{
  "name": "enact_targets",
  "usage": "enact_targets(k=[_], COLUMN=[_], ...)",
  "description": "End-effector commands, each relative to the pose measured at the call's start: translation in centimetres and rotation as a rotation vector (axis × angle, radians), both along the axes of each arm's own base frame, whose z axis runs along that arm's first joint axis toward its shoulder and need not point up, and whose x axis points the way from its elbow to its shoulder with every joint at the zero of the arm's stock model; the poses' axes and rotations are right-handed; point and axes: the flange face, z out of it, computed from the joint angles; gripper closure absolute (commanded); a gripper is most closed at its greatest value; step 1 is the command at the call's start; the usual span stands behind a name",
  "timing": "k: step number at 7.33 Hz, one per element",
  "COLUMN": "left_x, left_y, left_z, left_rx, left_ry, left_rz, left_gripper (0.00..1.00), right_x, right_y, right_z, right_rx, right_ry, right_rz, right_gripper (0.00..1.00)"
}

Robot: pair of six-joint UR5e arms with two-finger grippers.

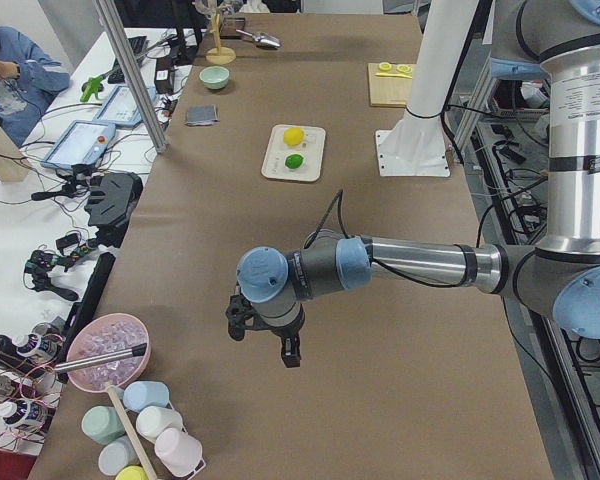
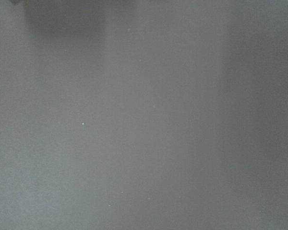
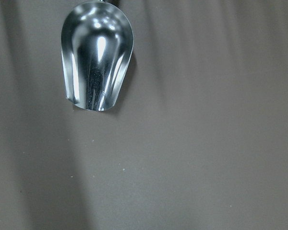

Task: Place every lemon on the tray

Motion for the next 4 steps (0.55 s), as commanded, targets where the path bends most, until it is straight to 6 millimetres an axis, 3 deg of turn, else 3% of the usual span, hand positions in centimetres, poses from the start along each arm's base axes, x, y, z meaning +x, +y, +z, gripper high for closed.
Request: enact_targets(k=[1,4], left_x=[-0.2,-0.7], left_y=[-0.2,-0.6], left_z=[2.1,0.9], left_rx=[-0.003,-0.013], left_ry=[-0.041,-0.098], left_rz=[-0.004,-0.024], left_gripper=[0.02,0.02], right_x=[0.0,0.1], right_y=[0.0,0.0], right_z=[0.0,0.0], right_rx=[-0.002,-0.001], right_ry=[0.000,0.000], right_rz=[0.000,0.003], right_gripper=[0.00,0.00])
